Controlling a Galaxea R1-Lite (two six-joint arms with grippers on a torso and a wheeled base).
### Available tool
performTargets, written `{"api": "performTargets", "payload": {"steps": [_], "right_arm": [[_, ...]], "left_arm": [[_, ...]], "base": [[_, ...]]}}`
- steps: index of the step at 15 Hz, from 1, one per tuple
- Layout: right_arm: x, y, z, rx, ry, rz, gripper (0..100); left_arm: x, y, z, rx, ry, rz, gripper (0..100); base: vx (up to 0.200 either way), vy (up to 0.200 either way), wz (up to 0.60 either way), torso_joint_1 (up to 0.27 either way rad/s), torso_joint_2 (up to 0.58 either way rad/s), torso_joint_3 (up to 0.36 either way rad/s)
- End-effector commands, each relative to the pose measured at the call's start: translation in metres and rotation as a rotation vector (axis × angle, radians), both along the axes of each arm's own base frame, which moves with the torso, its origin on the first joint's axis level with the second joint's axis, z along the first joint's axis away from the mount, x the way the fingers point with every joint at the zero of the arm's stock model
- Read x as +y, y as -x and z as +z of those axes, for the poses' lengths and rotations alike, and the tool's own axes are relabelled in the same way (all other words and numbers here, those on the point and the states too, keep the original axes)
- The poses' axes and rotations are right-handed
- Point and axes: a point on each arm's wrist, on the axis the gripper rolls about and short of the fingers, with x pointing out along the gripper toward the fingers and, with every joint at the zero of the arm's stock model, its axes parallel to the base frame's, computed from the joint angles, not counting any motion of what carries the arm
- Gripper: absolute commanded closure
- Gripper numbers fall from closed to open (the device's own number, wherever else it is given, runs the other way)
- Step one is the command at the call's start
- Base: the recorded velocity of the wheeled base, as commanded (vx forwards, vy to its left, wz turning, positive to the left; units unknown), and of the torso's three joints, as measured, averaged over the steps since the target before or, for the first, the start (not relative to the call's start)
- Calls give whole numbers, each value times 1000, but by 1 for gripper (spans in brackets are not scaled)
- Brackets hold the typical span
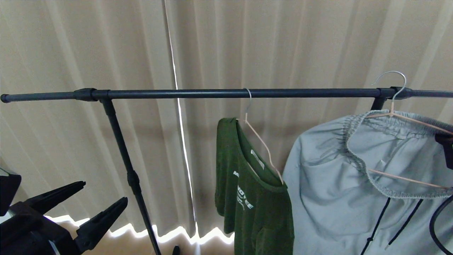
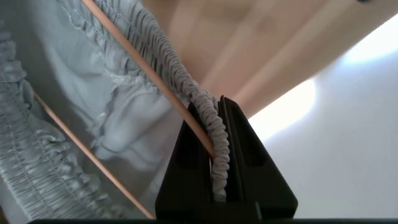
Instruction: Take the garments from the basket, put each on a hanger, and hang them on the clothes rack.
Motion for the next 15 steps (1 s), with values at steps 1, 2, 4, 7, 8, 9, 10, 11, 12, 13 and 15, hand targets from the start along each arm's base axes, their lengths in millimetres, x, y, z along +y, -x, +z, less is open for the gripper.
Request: {"api": "performTargets", "payload": {"steps": [1,2,4,7,8,9,10,11,12,13,15], "right_arm": [[2,-14,-5,23,-3,12,100],[2,-19,-7,23,-3,15,100],[2,-30,-13,32,-2,19,100],[5,-38,-21,67,-3,33,100],[5,-39,-22,72,-4,33,100],[6,-41,-24,80,-4,37,100],[10,-43,-25,84,-1,48,100],[12,-43,-25,84,2,53,100],[16,-43,-25,87,2,70,100],[20,-43,-24,83,3,89,100],[28,-45,-25,87,7,120,100]], "left_arm": [[0,0,0,0,-1,1,0],[0,0,0,0,-1,1,0],[0,0,-1,2,-1,1,0],[0,0,-1,6,-2,3,0],[0,0,-1,8,-3,4,0],[0,0,-1,8,-3,4,0],[0,0,-1,9,-3,4,0],[0,0,-1,9,-3,4,0],[0,0,-2,10,-4,3,0],[0,0,-1,9,-3,4,0],[0,0,-1,9,-3,4,0]], "base": [[0,0,0,0,0,0],[0,0,0,0,0,0],[0,0,0,0,0,0],[0,0,0,0,0,0],[0,0,0,0,0,0],[0,0,0,0,0,0],[0,0,0,0,0,0],[0,0,0,0,0,0],[0,0,0,0,0,0],[0,0,0,0,0,0],[0,0,0,0,0,0]]}}
